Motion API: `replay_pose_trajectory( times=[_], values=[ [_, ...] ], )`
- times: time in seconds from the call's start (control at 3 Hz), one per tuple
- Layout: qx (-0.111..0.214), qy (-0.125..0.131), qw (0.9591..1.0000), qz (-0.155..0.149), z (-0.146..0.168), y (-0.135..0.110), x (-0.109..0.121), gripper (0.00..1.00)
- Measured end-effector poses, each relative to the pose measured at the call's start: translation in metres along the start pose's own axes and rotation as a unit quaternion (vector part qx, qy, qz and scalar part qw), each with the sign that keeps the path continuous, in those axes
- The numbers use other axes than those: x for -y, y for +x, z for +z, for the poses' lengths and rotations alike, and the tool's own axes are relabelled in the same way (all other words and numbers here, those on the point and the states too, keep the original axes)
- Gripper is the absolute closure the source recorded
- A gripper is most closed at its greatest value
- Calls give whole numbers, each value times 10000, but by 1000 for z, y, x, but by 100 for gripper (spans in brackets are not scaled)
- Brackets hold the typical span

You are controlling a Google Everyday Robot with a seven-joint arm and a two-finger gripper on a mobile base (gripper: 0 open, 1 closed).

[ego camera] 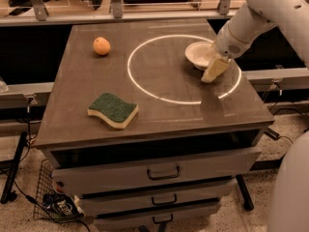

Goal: Move paper bowl near sponge

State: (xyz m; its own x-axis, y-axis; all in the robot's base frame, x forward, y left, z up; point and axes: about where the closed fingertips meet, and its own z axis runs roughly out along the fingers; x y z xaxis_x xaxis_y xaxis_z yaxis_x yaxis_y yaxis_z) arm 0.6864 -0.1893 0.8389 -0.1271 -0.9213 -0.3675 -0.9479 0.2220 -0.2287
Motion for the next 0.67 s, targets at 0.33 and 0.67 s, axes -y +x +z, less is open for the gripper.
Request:
replay_pose_trajectory(
  times=[0.33,0.67],
  values=[
    [-8,-10,10000,-50,2,-5,0,64],
    [39,209,9992,-333,-19,-21,-3,87]
  ],
)
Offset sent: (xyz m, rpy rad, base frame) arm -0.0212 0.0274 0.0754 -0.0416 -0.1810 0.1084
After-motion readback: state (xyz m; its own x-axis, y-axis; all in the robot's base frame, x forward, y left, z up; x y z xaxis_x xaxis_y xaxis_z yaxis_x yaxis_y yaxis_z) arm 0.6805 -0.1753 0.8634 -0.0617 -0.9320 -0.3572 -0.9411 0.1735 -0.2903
